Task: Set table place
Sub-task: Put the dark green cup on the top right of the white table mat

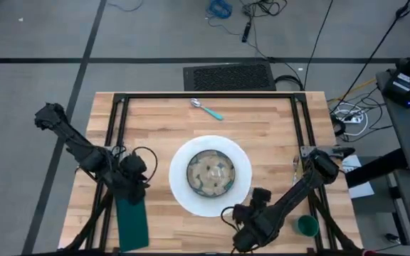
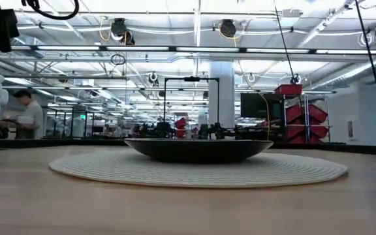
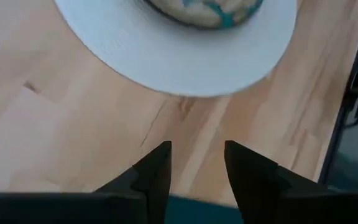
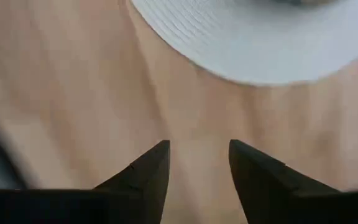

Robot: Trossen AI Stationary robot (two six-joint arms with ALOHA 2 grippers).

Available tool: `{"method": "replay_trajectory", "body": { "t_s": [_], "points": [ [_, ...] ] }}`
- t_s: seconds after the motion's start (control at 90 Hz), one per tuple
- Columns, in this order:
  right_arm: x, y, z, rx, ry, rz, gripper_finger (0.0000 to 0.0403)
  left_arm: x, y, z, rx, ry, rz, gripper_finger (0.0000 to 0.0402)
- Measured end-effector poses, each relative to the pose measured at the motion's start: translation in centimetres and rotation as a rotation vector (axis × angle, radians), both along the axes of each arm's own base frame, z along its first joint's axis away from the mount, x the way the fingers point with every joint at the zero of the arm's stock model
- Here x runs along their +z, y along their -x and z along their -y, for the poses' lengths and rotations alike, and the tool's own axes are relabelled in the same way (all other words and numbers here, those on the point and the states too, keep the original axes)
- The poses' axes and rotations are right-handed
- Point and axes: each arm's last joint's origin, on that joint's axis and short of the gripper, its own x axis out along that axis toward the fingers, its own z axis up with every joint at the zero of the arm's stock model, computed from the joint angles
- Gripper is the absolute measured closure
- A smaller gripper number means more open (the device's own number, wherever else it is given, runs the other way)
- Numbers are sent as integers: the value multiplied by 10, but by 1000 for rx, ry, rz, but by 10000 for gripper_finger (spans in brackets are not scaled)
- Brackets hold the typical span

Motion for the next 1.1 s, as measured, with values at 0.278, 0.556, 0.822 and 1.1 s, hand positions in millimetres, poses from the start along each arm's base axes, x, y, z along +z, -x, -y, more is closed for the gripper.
{"method": "replay_trajectory", "body": {
  "t_s": [0.278, 0.556, 0.822, 1.1],
  "points": [
    [45, -3, -14, -341, -273, 16, 250, -3, -2, 4, -51, -36, -14, 268],
    [77, 12, -28, -451, -362, 65, 251, -3, -2, 4, -77, -48, -7, 268],
    [92, 73, -47, -659, -300, -18, 263, -3, -3, 4, -86, -62, 1, 268],
    [84, 120, -39, -791, -221, -42, 263, -2, -4, 5, -114, -65, 23, 268]
  ]
}}
